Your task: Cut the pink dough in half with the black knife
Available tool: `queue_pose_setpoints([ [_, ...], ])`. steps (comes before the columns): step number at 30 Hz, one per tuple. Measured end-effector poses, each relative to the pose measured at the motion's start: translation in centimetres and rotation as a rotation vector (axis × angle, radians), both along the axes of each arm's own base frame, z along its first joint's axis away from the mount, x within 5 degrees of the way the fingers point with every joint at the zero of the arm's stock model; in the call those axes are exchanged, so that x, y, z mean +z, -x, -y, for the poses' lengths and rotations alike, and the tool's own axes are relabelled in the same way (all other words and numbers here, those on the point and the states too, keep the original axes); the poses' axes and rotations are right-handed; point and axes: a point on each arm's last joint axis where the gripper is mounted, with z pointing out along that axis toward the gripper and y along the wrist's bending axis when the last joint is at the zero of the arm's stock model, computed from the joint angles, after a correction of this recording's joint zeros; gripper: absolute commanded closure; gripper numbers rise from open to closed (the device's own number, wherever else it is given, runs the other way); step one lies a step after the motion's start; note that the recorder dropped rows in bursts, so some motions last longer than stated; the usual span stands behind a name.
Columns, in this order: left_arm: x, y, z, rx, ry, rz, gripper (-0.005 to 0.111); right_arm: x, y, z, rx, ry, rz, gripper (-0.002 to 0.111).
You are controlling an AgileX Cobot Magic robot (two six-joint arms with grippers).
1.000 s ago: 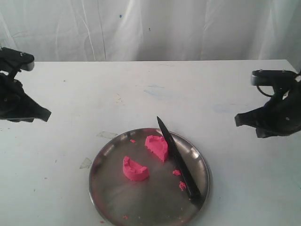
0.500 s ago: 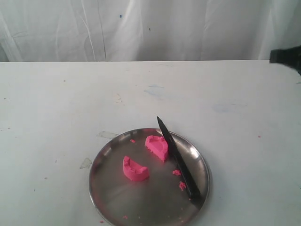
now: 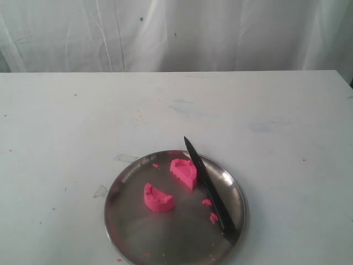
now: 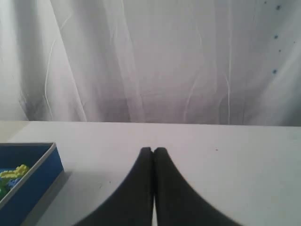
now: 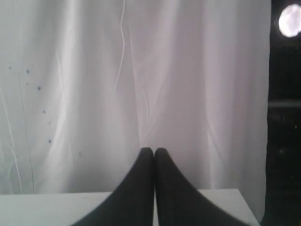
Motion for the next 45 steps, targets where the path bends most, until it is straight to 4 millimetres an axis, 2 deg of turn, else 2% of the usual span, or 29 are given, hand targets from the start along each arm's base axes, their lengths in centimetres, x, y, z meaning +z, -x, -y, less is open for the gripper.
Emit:
queue_pose_setpoints([
  [5, -0.6, 1.8, -0.5, 0.041, 0.016, 0.038, 0.107, -1.2, 3.3, 0.1, 0.000, 0.002, 0.094, 0.108],
  [11, -1.5, 2.4, -1.4, 0.146, 0.046, -0.043, 0.107, -2.5, 5.1, 0.1, 0.008, 0.007, 0.037, 0.108],
  [24, -1.7, 2.5, -1.6, 0.169, 0.054, -0.064, 0.107, -3.0, 5.4, 0.1, 0.010, 0.011, 0.007, 0.108],
  [27, -1.7, 2.5, -1.6, 0.171, 0.054, -0.065, 0.107, -3.6, 5.2, 0.1, -0.002, 0.018, 0.019, 0.108],
  [30, -1.7, 2.5, -1.6, 0.171, 0.054, -0.065, 0.107, -6.1, 4.7, 0.2, -0.026, 0.023, 0.003, 0.108],
  [36, -1.7, 2.5, -1.6, 0.172, 0.054, -0.067, 0.107, -13.7, 2.9, 0.4, -0.047, -0.017, -0.121, 0.108],
  [41, -1.8, 2.5, -1.6, 0.174, 0.055, -0.068, 0.107, -16.4, 2.9, 0.4, -0.052, -0.082, -0.353, 0.108],
  [45, -1.8, 2.5, -1.6, 0.175, 0.055, -0.069, 0.107, -16.9, 3.0, 0.4, -0.064, -0.074, -0.405, 0.108],
])
